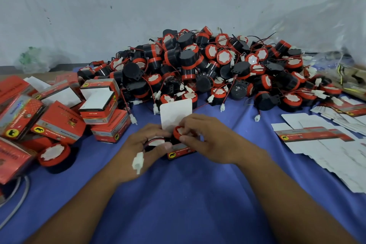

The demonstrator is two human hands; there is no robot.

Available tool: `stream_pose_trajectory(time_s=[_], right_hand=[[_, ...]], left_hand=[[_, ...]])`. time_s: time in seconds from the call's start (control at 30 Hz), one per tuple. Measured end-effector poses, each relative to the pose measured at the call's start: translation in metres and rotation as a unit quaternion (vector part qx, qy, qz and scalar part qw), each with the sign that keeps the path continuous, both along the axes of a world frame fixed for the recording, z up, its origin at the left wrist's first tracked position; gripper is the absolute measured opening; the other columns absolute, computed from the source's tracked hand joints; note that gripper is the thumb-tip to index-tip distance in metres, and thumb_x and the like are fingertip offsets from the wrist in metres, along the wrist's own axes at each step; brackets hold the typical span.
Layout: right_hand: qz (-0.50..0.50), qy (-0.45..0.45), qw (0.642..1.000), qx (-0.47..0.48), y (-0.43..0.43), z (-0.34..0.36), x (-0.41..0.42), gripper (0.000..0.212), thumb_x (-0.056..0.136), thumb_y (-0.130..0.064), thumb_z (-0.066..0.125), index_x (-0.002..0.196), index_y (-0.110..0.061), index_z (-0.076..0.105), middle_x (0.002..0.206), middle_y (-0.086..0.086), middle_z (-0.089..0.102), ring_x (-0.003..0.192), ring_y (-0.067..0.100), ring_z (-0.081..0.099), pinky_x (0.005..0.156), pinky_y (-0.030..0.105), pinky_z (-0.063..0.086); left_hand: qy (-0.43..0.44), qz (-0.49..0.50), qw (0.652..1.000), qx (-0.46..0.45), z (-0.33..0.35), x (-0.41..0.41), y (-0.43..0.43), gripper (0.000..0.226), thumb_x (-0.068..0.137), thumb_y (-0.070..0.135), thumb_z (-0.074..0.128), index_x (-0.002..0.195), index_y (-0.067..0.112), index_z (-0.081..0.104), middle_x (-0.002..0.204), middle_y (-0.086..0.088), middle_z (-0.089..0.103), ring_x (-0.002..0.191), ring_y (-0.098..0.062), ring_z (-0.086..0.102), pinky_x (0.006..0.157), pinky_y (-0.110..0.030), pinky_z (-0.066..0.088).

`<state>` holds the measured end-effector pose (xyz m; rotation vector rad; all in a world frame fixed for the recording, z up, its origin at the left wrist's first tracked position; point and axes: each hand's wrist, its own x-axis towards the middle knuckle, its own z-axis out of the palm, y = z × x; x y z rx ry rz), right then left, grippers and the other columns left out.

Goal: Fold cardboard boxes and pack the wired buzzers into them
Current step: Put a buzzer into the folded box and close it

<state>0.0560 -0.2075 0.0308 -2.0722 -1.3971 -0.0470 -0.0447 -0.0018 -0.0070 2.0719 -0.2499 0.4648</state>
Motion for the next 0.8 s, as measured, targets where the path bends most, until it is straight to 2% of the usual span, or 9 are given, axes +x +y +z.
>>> stream_pose_trajectory(time_s=[0.1,0.2,0.33,0.4,0.47,0.53,0.63,0.73,0.8], right_hand=[[-0.029,-0.042,0.998,-0.035,0.005,-0.003,-0.002,0.014,0.102,-0.028,0.055,0.095,-0.015,0.054,0.092,-0.005,0.051,0.085,0.015,0.044,0.078,0.03,0.037],[-0.117,-0.118,0.984,-0.058,0.008,-0.012,-0.007,0.011,0.102,-0.039,0.045,0.099,-0.028,0.046,0.098,-0.01,0.054,0.105,0.016,0.04,0.093,0.037,0.021],[-0.212,-0.04,0.975,-0.047,0.015,-0.013,-0.009,0.009,0.094,-0.041,0.05,0.098,-0.034,0.045,0.092,-0.009,0.051,0.109,0.019,0.043,0.113,0.048,0.002],[-0.226,0.003,0.974,-0.035,0.017,-0.011,-0.008,0.009,0.09,-0.04,0.056,0.094,-0.039,0.048,0.09,-0.009,0.054,0.106,0.015,0.048,0.117,0.049,-0.006],[-0.231,0.024,0.972,-0.019,0.017,-0.009,-0.009,0.01,0.088,-0.039,0.06,0.091,-0.042,0.052,0.093,-0.009,0.058,0.106,0.009,0.05,0.118,0.051,-0.012],[-0.24,0.02,0.971,-0.014,0.017,-0.007,-0.011,0.01,0.086,-0.039,0.063,0.088,-0.044,0.053,0.095,-0.008,0.06,0.105,0.007,0.051,0.117,0.051,-0.015],[-0.252,0.025,0.967,-0.032,0.019,-0.004,-0.014,0.01,0.082,-0.036,0.065,0.084,-0.041,0.057,0.097,-0.007,0.059,0.108,0.011,0.051,0.117,0.051,-0.015],[-0.268,0.047,0.96,-0.062,0.021,0.001,-0.015,0.006,0.083,-0.035,0.065,0.079,-0.036,0.069,0.102,-0.007,0.059,0.116,0.018,0.047,0.118,0.053,-0.005],[-0.271,0.047,0.958,-0.081,0.019,0.003,-0.015,0.019,0.089,-0.041,0.061,0.08,-0.034,0.076,0.104,-0.008,0.058,0.12,0.021,0.041,0.118,0.054,-0.001]], left_hand=[[0.017,0.013,1.0,-0.013,0.001,0.002,0.004,0.026,0.094,0.024,0.056,0.109,0.014,0.074,0.123,-0.001,0.061,0.118,-0.013,0.059,0.096,-0.024,0.049],[-0.001,0.004,1.0,-0.007,0.0,0.004,0.004,0.025,0.099,0.02,0.053,0.112,0.017,0.074,0.126,0.0,0.06,0.119,-0.012,0.059,0.096,-0.017,0.046],[-0.064,0.018,0.992,0.105,-0.005,0.007,-0.002,0.035,0.09,0.039,0.066,0.122,0.025,0.067,0.126,0.011,0.058,0.118,-0.007,0.058,0.098,-0.019,0.045],[-0.066,0.05,0.992,0.095,-0.009,0.007,-0.007,0.047,0.079,0.039,0.075,0.123,0.037,0.058,0.119,0.02,0.061,0.111,-0.004,0.061,0.094,-0.025,0.05],[-0.008,0.09,0.994,0.054,-0.009,0.007,-0.01,0.052,0.07,0.044,0.077,0.115,0.048,0.051,0.105,0.023,0.066,0.098,-0.005,0.066,0.084,-0.031,0.056],[0.023,0.111,0.992,0.056,-0.009,0.009,-0.009,0.055,0.064,0.049,0.075,0.112,0.051,0.047,0.098,0.019,0.067,0.089,-0.005,0.067,0.076,-0.028,0.055],[0.015,0.086,0.995,0.039,-0.009,0.008,-0.009,0.06,0.067,0.026,0.09,0.108,0.043,0.049,0.095,0.016,0.068,0.085,-0.007,0.067,0.072,-0.016,0.051],[0.028,0.029,0.998,0.038,-0.006,0.002,-0.007,0.043,0.078,0.02,0.082,0.112,0.034,0.058,0.115,0.016,0.064,0.104,-0.009,0.065,0.087,-0.022,0.051],[0.053,-0.028,0.998,-0.027,-0.002,0.0,-0.001,0.034,0.087,0.004,0.072,0.113,0.026,0.067,0.129,0.013,0.061,0.119,-0.011,0.06,0.094,-0.027,0.051]])
